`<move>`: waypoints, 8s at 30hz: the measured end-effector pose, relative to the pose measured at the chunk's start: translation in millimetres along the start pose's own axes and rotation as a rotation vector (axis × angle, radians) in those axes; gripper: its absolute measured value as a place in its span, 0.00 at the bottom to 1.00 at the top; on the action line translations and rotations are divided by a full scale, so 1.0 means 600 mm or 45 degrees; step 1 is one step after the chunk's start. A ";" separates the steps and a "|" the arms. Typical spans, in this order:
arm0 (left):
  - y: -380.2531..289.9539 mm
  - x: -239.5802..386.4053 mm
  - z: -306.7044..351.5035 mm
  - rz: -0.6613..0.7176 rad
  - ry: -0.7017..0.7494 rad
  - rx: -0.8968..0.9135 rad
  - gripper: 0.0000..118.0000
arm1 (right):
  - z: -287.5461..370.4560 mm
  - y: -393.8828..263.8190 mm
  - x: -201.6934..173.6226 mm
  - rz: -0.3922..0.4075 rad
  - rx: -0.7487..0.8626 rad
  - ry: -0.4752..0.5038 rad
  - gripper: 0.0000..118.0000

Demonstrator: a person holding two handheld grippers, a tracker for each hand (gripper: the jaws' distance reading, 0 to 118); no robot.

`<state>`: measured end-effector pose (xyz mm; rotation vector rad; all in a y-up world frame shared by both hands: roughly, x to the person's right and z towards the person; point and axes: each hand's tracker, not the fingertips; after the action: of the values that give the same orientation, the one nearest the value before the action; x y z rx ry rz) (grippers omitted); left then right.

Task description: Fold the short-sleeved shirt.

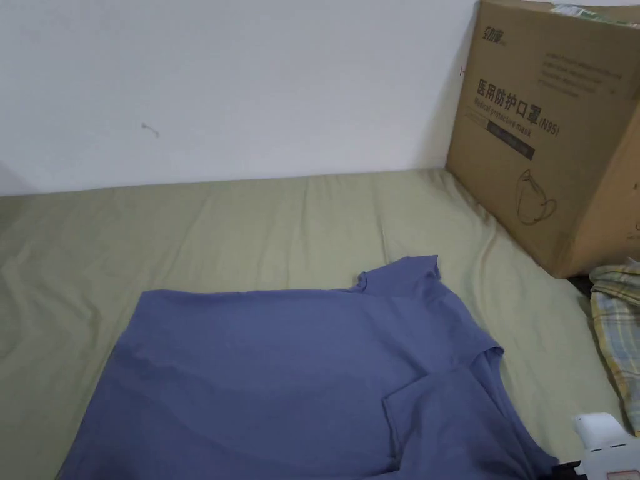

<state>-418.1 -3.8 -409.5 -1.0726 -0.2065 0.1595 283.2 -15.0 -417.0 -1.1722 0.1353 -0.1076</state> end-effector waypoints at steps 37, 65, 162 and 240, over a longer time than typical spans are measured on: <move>-0.034 0.102 0.214 0.046 0.099 0.348 0.00 | 0.215 -0.063 -0.152 -0.319 0.456 0.087 0.00; 0.003 0.091 0.048 -0.065 0.148 -0.027 0.05 | 0.103 -0.026 -0.092 -0.057 0.187 -0.123 0.00; 0.213 0.073 -0.111 0.014 0.161 -0.088 0.04 | 0.042 0.107 0.012 -0.245 0.273 -0.098 0.00; 0.175 0.106 0.020 0.077 0.100 0.168 0.00 | 0.092 0.145 -0.187 0.189 0.294 -0.136 0.00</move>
<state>-362.7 70.2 -490.7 -0.9525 -0.0913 0.1828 182.7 85.7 -470.6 -0.9321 0.1120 0.0685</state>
